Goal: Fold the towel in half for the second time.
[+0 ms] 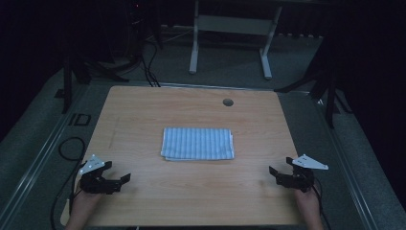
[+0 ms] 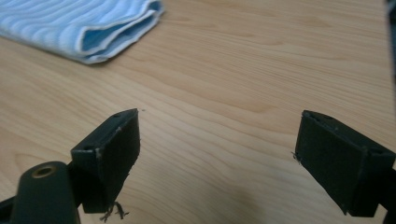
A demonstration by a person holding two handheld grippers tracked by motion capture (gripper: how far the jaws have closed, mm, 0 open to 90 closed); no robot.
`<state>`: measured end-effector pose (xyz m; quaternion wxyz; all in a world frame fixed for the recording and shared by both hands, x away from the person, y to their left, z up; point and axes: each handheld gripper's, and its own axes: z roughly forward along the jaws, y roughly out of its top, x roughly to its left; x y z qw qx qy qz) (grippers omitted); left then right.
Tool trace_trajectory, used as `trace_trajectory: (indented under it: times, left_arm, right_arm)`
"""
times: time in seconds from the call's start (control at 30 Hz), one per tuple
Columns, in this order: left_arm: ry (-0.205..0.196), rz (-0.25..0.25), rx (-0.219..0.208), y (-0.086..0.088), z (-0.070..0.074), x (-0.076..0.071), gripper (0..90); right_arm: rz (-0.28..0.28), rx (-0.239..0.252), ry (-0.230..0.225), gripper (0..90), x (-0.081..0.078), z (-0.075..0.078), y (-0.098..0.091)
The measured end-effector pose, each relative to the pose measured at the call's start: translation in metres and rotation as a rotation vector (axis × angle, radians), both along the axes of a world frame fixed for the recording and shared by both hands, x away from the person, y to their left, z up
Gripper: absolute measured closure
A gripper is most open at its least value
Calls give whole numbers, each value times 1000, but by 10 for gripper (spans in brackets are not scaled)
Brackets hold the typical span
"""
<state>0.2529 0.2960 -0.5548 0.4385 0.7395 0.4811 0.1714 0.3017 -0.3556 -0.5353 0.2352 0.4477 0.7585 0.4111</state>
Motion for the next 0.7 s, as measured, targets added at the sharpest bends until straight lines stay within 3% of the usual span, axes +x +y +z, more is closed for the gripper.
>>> trace_trajectory:
  times: [0.13,0.33,0.47,0.7]
  left_arm:
    - [-30,26,0,-1,3,-4,14]
    - [-92,73,-51,2,10,-9,14]
    - [-85,90,-53,6,7,-10,14]
    - [-70,92,-55,6,3,-9,14]
  right_arm:
    - [-25,39,-26,139,-2,2,-7]
    - [-58,8,-74,139,-7,-5,-6]
    - [-90,40,-71,139,-6,-5,-11]
    - [-115,54,-50,139,-4,-8,-16]
